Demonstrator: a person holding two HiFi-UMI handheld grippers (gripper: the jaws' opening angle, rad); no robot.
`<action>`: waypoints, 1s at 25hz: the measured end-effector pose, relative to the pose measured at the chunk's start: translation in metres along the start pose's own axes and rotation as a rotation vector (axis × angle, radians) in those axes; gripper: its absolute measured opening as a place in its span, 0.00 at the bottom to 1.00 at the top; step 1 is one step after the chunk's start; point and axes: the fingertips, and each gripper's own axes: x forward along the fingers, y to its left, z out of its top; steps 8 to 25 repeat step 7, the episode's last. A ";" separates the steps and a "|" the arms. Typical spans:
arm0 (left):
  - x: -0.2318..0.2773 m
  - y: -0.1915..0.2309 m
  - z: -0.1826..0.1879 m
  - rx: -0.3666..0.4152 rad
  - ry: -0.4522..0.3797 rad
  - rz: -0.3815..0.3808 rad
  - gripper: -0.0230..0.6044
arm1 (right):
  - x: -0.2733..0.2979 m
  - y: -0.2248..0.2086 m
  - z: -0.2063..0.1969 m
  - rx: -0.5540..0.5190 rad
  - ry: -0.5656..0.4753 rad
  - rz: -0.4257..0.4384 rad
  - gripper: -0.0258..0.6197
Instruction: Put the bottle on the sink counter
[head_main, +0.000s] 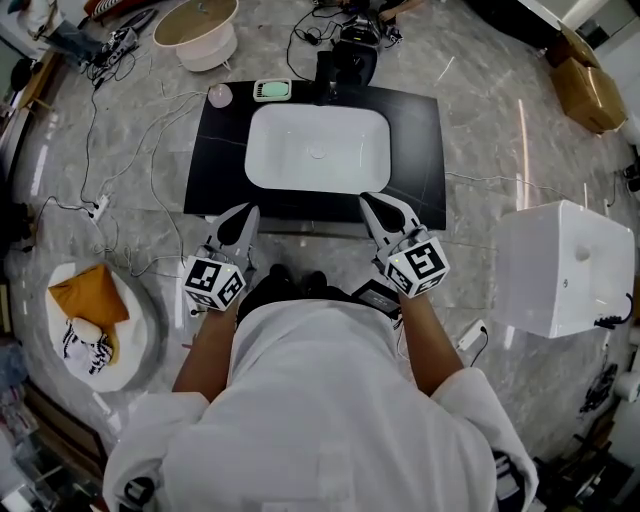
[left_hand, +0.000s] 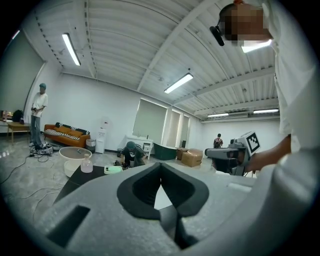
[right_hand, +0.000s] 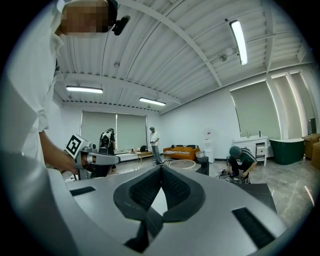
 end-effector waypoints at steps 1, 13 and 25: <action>0.000 0.002 -0.003 -0.005 0.005 0.006 0.06 | 0.001 -0.001 -0.001 0.000 0.004 0.001 0.06; 0.004 0.006 -0.007 -0.016 0.027 0.022 0.06 | 0.002 0.001 -0.009 0.029 0.023 -0.005 0.06; 0.004 0.006 -0.007 -0.016 0.027 0.022 0.06 | 0.002 0.001 -0.009 0.029 0.023 -0.005 0.06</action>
